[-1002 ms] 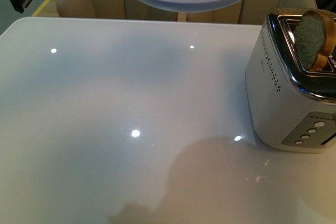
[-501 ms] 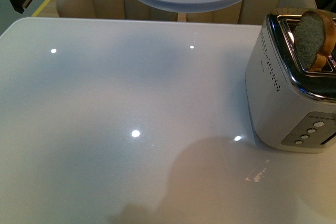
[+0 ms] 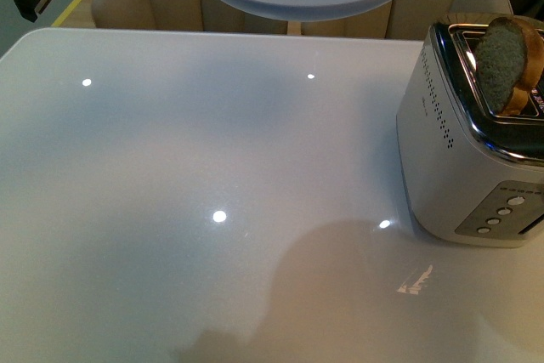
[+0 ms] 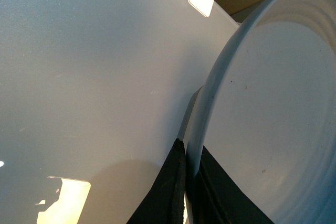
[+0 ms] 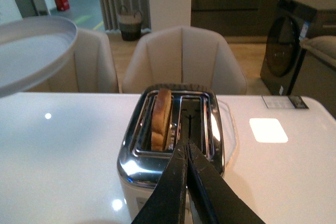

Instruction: Left arm holds plate, right arm toasts bread

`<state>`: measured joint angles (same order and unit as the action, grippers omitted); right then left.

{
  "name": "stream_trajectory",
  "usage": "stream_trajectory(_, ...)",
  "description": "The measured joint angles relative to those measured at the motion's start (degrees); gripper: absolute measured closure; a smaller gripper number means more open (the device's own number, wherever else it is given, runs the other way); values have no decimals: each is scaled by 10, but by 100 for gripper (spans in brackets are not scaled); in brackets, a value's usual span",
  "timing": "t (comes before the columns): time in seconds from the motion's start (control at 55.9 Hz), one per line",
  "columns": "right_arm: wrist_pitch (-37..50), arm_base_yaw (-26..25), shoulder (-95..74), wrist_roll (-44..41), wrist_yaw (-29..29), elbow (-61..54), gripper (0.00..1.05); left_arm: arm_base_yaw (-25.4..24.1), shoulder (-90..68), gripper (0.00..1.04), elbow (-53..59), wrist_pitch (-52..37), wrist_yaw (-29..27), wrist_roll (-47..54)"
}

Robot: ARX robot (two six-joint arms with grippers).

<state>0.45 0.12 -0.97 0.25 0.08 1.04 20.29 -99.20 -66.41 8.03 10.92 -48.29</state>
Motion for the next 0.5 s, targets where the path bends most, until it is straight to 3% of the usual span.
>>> stream_trajectory(0.25,-3,0,6,-1,0,0,101,0,0,102,0,0,0,0)
stream_trajectory(0.501,-3,0,6,-1,0,0,63,0,1,102,0,0,0,0)
